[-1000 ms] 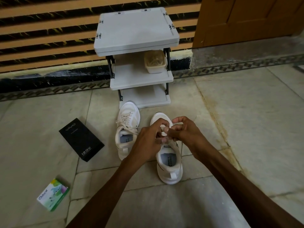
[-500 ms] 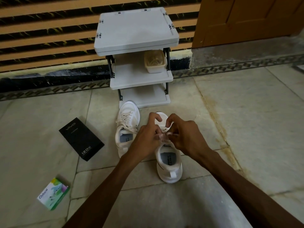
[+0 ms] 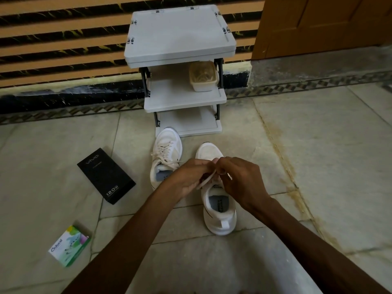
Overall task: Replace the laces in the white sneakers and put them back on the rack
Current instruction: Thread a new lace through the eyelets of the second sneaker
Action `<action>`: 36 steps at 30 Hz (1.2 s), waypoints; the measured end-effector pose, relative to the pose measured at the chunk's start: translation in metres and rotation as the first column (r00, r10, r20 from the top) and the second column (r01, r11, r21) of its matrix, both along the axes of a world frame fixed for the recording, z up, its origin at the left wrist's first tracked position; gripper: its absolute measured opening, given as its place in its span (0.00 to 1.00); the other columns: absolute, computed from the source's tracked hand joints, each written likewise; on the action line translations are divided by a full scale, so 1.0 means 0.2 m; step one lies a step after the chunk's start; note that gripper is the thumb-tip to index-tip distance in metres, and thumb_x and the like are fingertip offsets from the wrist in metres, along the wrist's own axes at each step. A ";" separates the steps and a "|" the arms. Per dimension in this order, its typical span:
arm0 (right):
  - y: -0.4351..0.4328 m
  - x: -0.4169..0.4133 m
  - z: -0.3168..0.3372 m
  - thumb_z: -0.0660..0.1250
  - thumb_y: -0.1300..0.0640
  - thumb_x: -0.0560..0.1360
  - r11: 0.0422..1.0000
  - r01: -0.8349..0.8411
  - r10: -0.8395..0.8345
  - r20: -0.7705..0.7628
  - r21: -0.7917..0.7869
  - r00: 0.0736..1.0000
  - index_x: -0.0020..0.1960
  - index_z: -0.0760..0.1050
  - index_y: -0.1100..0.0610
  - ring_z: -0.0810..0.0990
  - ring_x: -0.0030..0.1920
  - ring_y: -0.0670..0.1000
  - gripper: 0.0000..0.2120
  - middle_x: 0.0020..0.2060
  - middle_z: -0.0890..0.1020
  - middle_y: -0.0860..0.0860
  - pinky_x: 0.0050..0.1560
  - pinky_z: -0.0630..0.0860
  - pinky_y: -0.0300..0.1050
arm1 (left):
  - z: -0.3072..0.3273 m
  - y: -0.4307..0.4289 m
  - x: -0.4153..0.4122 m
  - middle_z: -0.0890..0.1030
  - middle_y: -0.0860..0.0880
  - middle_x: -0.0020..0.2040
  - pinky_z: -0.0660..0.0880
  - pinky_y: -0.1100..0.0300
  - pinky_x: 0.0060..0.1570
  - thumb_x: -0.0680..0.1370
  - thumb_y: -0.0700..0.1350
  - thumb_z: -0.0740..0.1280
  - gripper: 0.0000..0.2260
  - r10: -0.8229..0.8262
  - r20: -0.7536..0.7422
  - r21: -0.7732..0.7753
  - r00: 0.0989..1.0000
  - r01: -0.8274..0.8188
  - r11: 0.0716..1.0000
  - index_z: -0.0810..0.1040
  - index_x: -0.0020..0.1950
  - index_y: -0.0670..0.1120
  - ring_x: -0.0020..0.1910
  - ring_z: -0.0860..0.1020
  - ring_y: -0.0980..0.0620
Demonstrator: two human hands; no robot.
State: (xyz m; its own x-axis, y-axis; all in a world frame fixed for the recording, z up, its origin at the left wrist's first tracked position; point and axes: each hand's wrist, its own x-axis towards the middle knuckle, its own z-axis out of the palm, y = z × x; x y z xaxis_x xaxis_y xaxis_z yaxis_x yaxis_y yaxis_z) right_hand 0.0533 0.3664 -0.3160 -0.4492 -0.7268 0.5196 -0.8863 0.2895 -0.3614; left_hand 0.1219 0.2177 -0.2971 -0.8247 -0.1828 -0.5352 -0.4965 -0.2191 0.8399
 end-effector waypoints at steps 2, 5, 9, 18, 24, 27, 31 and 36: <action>0.00 -0.01 0.00 0.72 0.64 0.68 0.999 -0.006 0.006 0.004 0.036 1.000 0.43 0.77 0.54 0.78 0.34 0.53 0.08 0.35 0.81 0.51 0.32 0.77 0.49 | -0.01 0.01 -0.01 0.83 0.47 0.40 0.73 0.60 0.43 0.79 0.45 0.66 0.08 0.024 0.009 -0.188 1.000 -0.022 0.982 0.84 0.45 0.46 0.42 0.78 0.51; 0.02 0.00 0.01 0.76 0.66 0.65 0.998 -0.012 0.009 0.047 0.067 0.999 0.48 0.82 0.53 0.82 0.39 0.53 0.15 0.39 0.84 0.51 0.38 0.80 0.47 | -0.02 0.02 -0.03 0.82 0.52 0.36 0.74 0.62 0.44 0.78 0.43 0.68 0.06 0.054 -0.030 -0.473 0.998 -0.062 0.879 0.84 0.44 0.48 0.39 0.78 0.54; 0.04 0.05 0.03 0.77 0.67 0.65 0.997 0.073 -0.074 0.115 0.016 0.991 0.49 0.84 0.56 0.80 0.36 0.52 0.14 0.39 0.84 0.52 0.35 0.78 0.43 | 0.00 0.05 -0.03 0.82 0.51 0.38 0.75 0.62 0.46 0.77 0.45 0.71 0.04 -0.022 -0.120 -0.780 0.993 -0.081 0.621 0.85 0.44 0.48 0.37 0.78 0.57; 0.26 0.06 -0.14 0.72 0.69 0.66 0.911 0.411 -0.379 0.476 0.040 0.794 0.39 0.83 0.54 0.78 0.33 0.43 0.11 0.32 0.80 0.45 0.36 0.79 0.46 | -0.11 -0.02 0.06 0.83 0.45 0.51 0.66 0.61 0.41 0.80 0.50 0.64 0.11 -0.014 0.186 -0.981 0.982 0.187 0.046 0.79 0.52 0.44 0.50 0.80 0.47; 0.22 -0.02 0.00 0.72 0.64 0.73 0.929 0.361 -0.064 0.929 -0.078 0.365 0.46 0.83 0.61 0.82 0.33 0.52 0.03 0.36 0.84 0.55 0.37 0.81 0.43 | -0.08 -0.12 0.05 0.84 0.49 0.36 0.74 0.61 0.41 0.74 0.38 0.71 0.06 0.085 -0.071 -0.736 0.994 -0.110 0.669 0.82 0.39 0.48 0.39 0.81 0.51; 0.20 -0.04 0.04 0.70 0.64 0.74 0.938 0.327 0.060 0.985 -0.111 0.164 0.51 0.83 0.63 0.81 0.36 0.51 0.06 0.35 0.84 0.55 0.41 0.81 0.41 | -0.04 -0.12 0.06 0.84 0.49 0.33 0.74 0.64 0.36 0.75 0.36 0.71 0.06 0.129 -0.165 -0.388 0.978 -0.185 0.903 0.83 0.42 0.46 0.31 0.79 0.58; 0.13 -0.04 0.08 0.67 0.65 0.76 0.960 0.246 0.119 0.991 -0.132 0.065 0.54 0.81 0.63 0.83 0.38 0.47 0.08 0.36 0.85 0.50 0.43 0.80 0.38 | -0.04 -0.10 0.05 0.84 0.49 0.34 0.73 0.65 0.35 0.75 0.39 0.71 0.04 0.145 -0.190 -0.384 0.971 -0.209 0.899 0.82 0.41 0.46 0.32 0.78 0.58; 0.08 -0.04 0.10 0.67 0.64 0.75 0.949 0.287 0.132 0.991 -0.127 0.000 0.49 0.82 0.62 0.80 0.34 0.46 0.05 0.35 0.83 0.51 0.39 0.79 0.37 | -0.05 -0.06 0.05 0.79 0.54 0.31 0.69 0.64 0.32 0.77 0.39 0.68 0.09 0.140 -0.253 -0.434 0.957 -0.241 0.868 0.76 0.38 0.46 0.30 0.75 0.59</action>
State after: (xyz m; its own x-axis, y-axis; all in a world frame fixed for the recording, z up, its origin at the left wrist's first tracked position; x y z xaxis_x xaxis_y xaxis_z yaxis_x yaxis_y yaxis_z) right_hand 0.0461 0.3817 -0.2958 -0.7064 -0.6016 -0.3730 0.4294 0.0547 -0.9015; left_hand 0.1310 0.2050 -0.3071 -0.8305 -0.5290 -0.1745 -0.2890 0.1413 0.9469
